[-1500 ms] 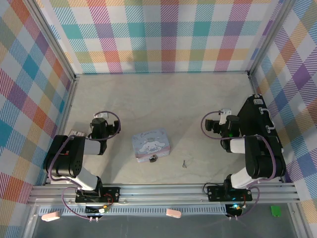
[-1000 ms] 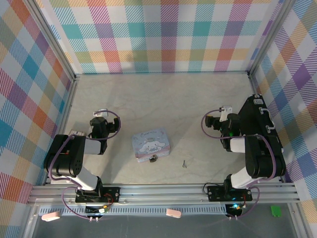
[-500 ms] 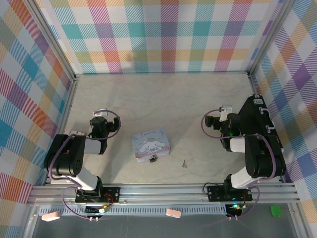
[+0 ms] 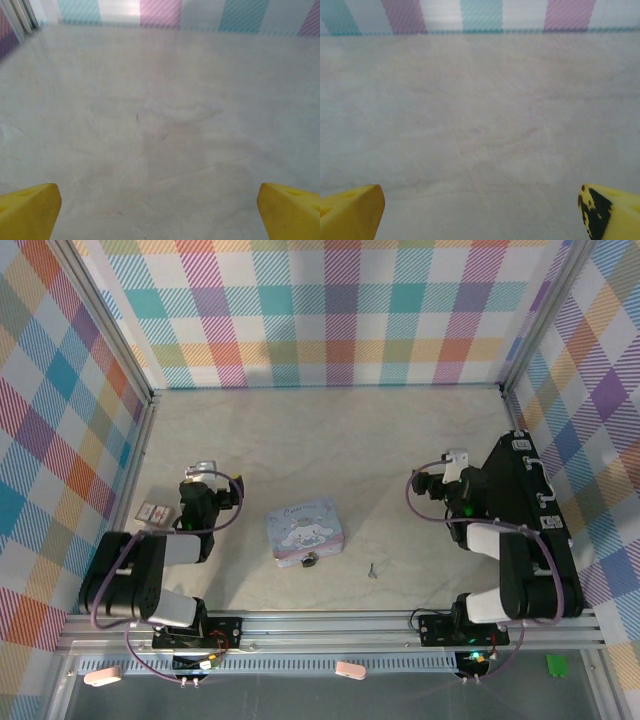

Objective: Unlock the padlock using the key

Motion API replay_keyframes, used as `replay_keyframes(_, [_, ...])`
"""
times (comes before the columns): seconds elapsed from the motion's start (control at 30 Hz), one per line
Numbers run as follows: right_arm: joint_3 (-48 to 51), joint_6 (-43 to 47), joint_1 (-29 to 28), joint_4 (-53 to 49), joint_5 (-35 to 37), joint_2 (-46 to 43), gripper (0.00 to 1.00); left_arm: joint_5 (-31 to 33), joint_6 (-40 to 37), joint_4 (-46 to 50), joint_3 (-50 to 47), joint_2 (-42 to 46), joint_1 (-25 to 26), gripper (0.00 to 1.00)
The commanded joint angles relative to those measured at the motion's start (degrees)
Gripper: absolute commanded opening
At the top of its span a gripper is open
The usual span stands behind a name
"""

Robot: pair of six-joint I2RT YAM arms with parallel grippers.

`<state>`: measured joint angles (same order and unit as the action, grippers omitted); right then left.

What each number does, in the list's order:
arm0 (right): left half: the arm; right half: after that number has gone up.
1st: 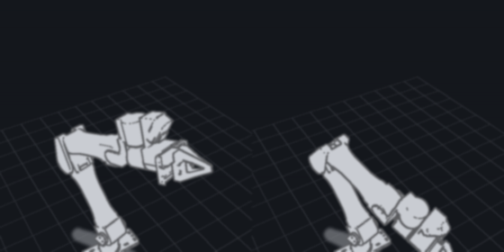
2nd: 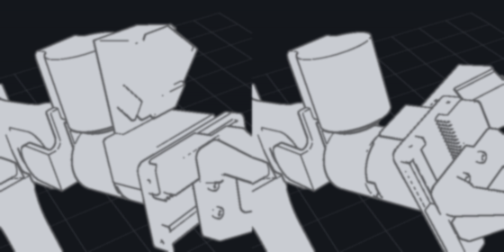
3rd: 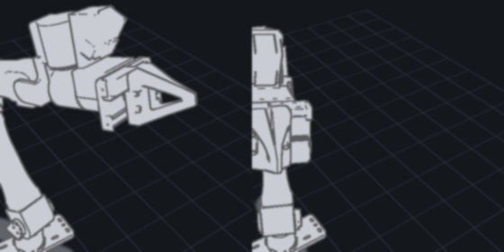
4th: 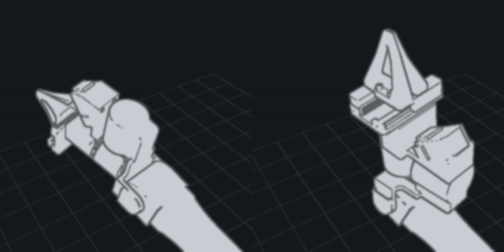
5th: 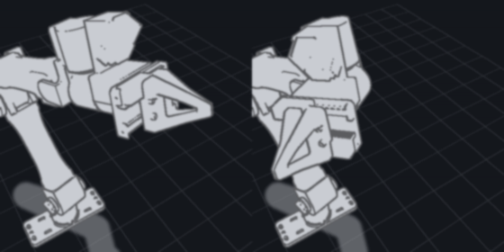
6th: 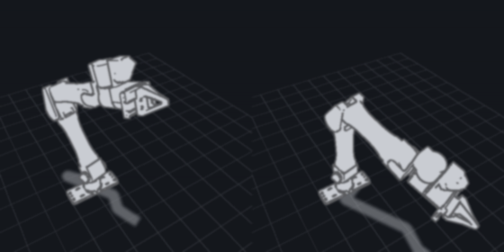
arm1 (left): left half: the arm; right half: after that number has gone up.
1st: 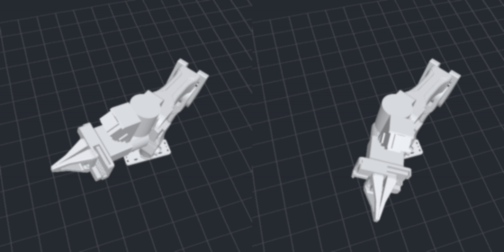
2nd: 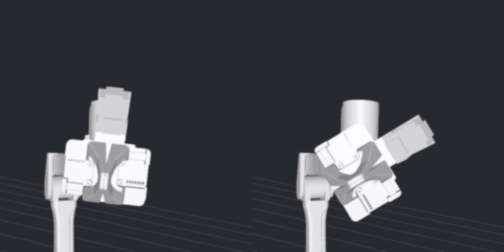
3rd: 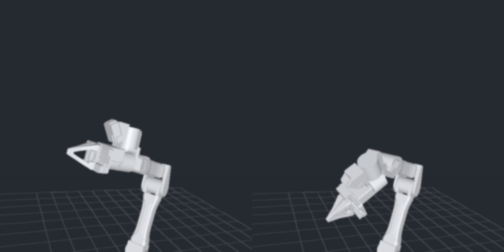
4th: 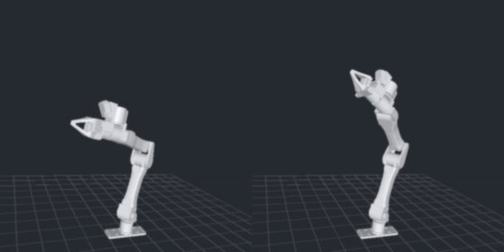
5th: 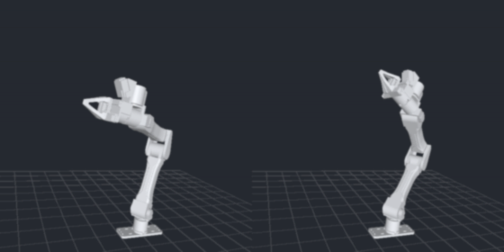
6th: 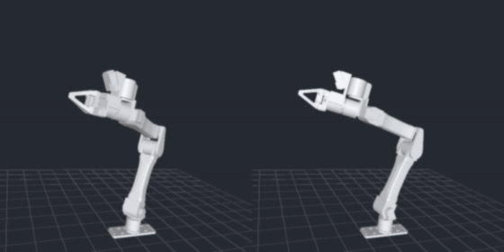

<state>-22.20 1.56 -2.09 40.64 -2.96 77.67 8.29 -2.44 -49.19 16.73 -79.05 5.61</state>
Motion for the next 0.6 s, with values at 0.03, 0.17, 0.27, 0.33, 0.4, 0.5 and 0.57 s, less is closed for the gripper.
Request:
replay_keyframes(0.03, [-0.59, -0.87, -2.39, -9.5, -0.53, -11.27, 0.99, 5.41, 0.17, 6.08, -1.28, 14.29, 2.78, 1.0])
replay_keyframes(0.17, [-7.66, -16.15, -2.49, -26.62, -1.95, -23.59, 0.99, 8.5, 9.76, 25.6, 2.06, 29.98, 4.53, 1.0])
replay_keyframes(0.27, [-14.3, -30.17, -2.48, -42.09, -0.43, -29.05, 0.99, 13.16, 24.77, 44.23, 8.12, 37.12, 4.58, 1.0])
replay_keyframes(0.33, [-19.85, -44.33, -2.4, -60.04, 5.15, -30.55, 0.99, 17.3, 33.43, 56.83, 12.1, 39.44, 4.5, 1.0])
replay_keyframes(0.4, [-22.14, -43.62, -1.43, -64.71, 0.97, -31.36, 0.99, 21.97, 42.41, 71.77, 16.15, 40.77, 4.46, 1.0])
replay_keyframes(0.5, [-24.43, -41.91, -1.37, -71.56, -5.86, -30.91, 0.99, 17.95, 39.26, 76.93, 17.9, 43.12, 4.33, 1.0])
replay_keyframes(0.57, [-26.18, -41.86, -1.68, -77.03, -9.88, -29.15, 0.99, 14.61, 39.08, 78.51, 17.18, 45.15, 4.33, 1.0])
